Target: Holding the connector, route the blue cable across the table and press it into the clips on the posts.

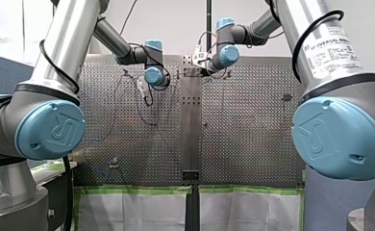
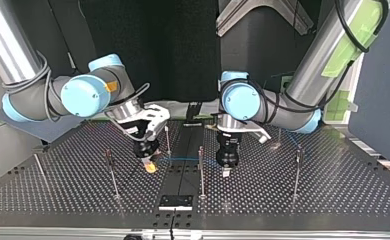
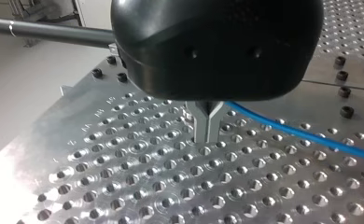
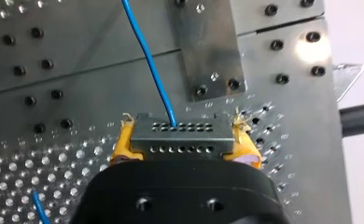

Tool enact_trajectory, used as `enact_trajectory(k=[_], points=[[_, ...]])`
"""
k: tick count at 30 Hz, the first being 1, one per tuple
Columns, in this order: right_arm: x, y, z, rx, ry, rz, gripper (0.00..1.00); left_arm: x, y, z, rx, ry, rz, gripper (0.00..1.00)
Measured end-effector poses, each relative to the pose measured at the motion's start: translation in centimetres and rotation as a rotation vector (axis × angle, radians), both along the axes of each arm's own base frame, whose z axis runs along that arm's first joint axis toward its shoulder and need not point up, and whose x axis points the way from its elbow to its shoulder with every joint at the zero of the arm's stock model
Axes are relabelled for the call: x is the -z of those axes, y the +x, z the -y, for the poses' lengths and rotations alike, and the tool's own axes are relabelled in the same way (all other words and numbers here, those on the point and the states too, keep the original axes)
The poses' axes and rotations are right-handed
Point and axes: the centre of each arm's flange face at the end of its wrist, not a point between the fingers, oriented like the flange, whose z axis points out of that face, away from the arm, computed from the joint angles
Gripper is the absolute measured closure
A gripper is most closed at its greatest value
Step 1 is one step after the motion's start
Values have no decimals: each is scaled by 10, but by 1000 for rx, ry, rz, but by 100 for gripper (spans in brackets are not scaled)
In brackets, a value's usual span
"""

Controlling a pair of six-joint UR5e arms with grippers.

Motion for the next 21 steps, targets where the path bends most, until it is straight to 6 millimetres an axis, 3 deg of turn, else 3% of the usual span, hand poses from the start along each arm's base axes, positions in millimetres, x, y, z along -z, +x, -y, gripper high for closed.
enact_trajectory(k=[3,5,6,8,9,11,12,14,15,16,21], points=[[6,-4,7,10,6,-4,100,1,1,0,-1,1,-4,100],[7,-6,10,16,8,-5,100,2,1,0,0,2,-7,87],[8,-7,11,17,8,-6,100,2,1,0,0,2,-8,87],[8,-8,13,20,8,-6,100,2,0,0,1,1,-10,65],[8,-9,13,21,9,-7,100,2,0,1,2,-1,-12,65],[8,-10,14,23,9,-7,100,3,-1,1,4,-3,-18,35],[8,-10,15,23,9,-7,100,3,-2,2,5,-3,-21,35],[8,-11,15,23,9,-8,100,4,-3,2,7,-3,-31,20],[8,-11,15,22,9,-8,100,4,-3,3,8,-3,-34,20],[8,-11,16,23,9,-8,100,5,-4,3,8,-2,-38,0],[6,-14,17,27,7,-7,100,2,-12,4,12,13,-66,0]])
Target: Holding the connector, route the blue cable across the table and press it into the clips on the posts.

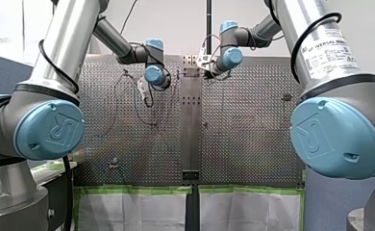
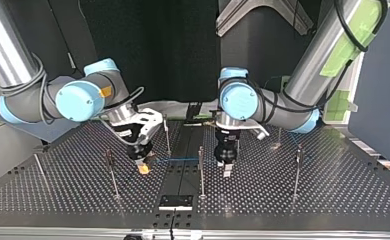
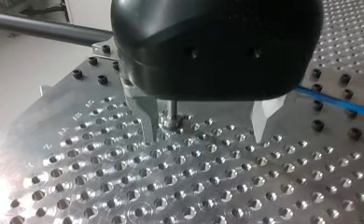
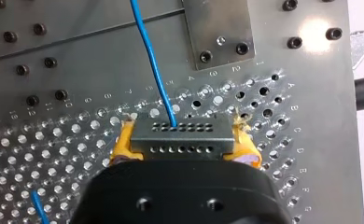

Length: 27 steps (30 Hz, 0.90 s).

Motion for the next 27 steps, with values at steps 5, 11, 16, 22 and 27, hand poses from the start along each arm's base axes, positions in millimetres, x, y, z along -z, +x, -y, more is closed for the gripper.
enact_trajectory(k=[5,11,16,22,27], points=[[-3,-4,2,7,-2,2,100,-10,-17,-2,5,5,-27,0],[-5,-9,5,15,-2,4,100,-21,-43,-2,20,19,-57,0],[-6,-11,5,17,-1,-3,100,-13,-66,4,43,59,-105,0],[-12,-14,1,19,-1,-6,100,-17,-92,6,64,43,-87,0],[-24,-18,-4,20,-13,0,100,-21,-115,7,79,38,-64,0]])
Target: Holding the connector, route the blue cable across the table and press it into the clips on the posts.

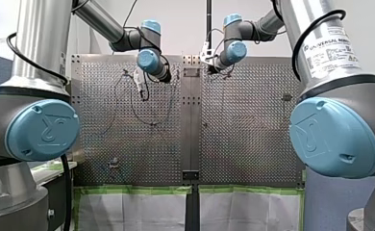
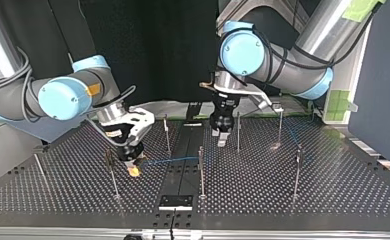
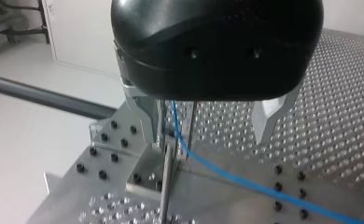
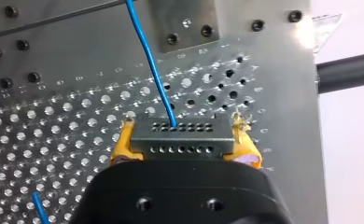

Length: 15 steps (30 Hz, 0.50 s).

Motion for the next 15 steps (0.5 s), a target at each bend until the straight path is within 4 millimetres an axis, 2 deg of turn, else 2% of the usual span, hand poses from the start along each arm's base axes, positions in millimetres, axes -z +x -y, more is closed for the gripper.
enact_trajectory(k=[7,15], points=[[1,-4,-6,3,8,-9,100,-2,-27,17,24,16,21,0],[8,-7,-8,15,17,-25,100,-31,-46,51,25,-8,79,0]])
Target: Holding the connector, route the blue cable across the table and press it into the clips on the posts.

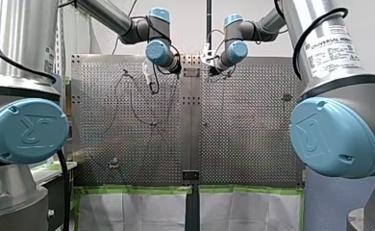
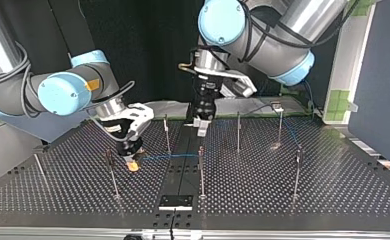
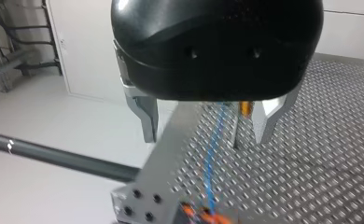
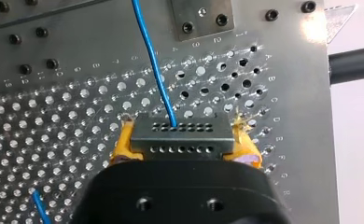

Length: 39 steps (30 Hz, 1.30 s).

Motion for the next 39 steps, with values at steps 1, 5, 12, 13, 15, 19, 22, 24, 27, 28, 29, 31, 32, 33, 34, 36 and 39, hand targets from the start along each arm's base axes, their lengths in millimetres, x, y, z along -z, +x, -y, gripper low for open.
enact_trajectory(k=[1,5,12,13,15,19,22,24,27,28,29,31,32,33,34,36,39], points=[[0,0,0,1,0,-1,100,-4,-2,4,0,-1,4,0],[0,-2,0,4,2,-4,100,-16,-12,23,20,6,9,0],[0,-3,-1,6,3,-5,100,-11,-10,52,47,44,-14,0],[-1,-3,-1,6,3,-6,100,-10,-8,54,44,47,-16,0],[-1,-3,-1,6,2,-6,100,-8,-1,58,32,51,-19,0],[-2,-4,-2,6,2,-7,100,-4,15,61,11,58,-27,0],[-2,-4,-2,6,1,-7,100,-2,28,61,-3,65,-38,0],[-2,-4,-2,6,1,-7,100,-6,35,61,-10,62,-33,0],[-3,-4,-2,6,0,-7,100,-11,43,61,-16,58,-27,0],[-3,-4,-2,6,0,-7,100,-12,45,61,-17,58,-26,0],[-2,-4,-2,6,0,-7,100,-12,48,62,-17,59,-26,0],[-2,-4,-2,6,0,-7,100,-11,52,65,-17,61,-28,0],[-2,-4,-2,7,0,-7,100,-10,56,67,-16,63,-30,0],[-2,-4,-1,8,0,-7,100,-8,58,68,-15,65,-32,0],[-2,-5,-1,9,0,-7,100,-7,61,69,-16,66,-33,0],[-2,-5,0,10,0,-7,100,-4,68,72,-19,67,-35,0],[-2,-6,1,11,-1,-6,100,-2,81,76,-25,63,-29,0]])
